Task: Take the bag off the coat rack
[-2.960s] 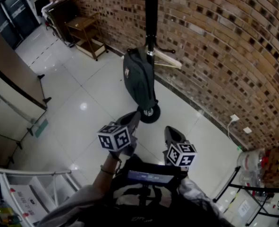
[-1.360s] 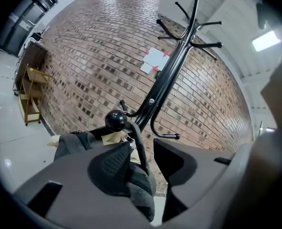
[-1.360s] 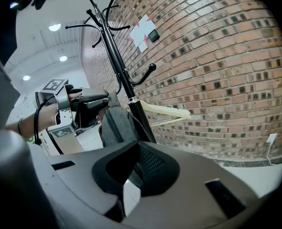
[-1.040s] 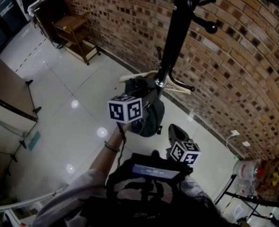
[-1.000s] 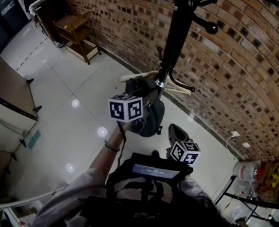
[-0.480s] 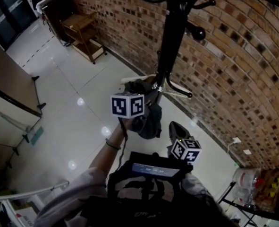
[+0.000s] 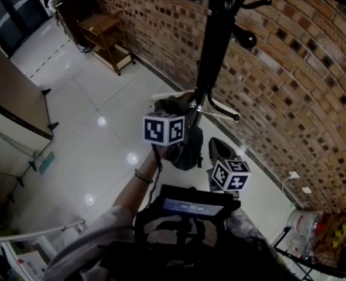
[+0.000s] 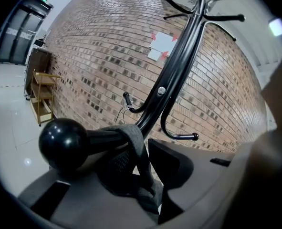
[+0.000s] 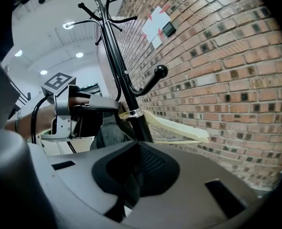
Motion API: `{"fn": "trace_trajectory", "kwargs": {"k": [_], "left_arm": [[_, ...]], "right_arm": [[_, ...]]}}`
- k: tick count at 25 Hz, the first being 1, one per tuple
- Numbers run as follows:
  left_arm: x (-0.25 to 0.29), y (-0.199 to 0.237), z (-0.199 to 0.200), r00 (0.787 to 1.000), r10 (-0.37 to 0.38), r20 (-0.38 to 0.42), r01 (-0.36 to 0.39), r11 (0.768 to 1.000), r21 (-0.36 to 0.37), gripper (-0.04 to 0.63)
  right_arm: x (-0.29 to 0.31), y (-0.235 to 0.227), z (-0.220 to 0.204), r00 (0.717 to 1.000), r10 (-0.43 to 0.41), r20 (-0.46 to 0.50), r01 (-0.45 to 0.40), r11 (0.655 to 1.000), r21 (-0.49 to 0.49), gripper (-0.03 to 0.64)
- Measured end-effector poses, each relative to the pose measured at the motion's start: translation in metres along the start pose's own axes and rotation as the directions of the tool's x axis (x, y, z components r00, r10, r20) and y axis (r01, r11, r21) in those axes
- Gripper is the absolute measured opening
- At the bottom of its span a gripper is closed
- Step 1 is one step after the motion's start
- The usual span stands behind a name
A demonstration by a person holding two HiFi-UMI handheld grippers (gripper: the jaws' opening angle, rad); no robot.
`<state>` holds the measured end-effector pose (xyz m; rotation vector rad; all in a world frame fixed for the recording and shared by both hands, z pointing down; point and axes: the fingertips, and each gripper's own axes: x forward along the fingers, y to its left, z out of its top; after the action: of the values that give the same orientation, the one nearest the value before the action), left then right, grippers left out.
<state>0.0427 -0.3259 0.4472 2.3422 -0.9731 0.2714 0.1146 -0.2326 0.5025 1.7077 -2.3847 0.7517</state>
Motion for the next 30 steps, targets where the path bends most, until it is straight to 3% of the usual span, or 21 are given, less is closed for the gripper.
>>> {"fn": "trace_trajectory", "kwargs": {"k": [9,16,20,25,30], "left_arm": [[0.001,-0.001,0.000,1.000,0.019,0.000,-0.019,0.999,0.041,0.061],[-0.002,-0.002,0.002,0.998,-0.024,0.059,0.020,0.997,0.076,0.051],[-0.006,-0.006,0.007,0.990,-0.103,0.092,0.106,0.994,-0.020,0.043],[-0.018,-0.012,0.015,0.974,-0.156,0.162,0.182,0.970,-0.164,0.037],[-0.049,-0.020,0.029,0.951,-0.188,0.244,0.239,0.950,-0.201,0.035]], "right_arm": [[0.018,0.012,0.033,0.999,0.032,0.010,-0.031,0.995,-0.093,0.002],[0.026,0.017,0.049,0.999,0.045,0.019,-0.043,0.994,-0.104,0.002],[0.027,0.018,0.049,0.998,0.054,0.012,-0.052,0.993,-0.110,0.002],[0.024,0.016,0.045,0.998,0.059,0.001,-0.058,0.992,-0.108,0.002],[0.026,0.015,0.039,0.998,0.059,-0.013,-0.060,0.993,-0.097,0.002]]}}
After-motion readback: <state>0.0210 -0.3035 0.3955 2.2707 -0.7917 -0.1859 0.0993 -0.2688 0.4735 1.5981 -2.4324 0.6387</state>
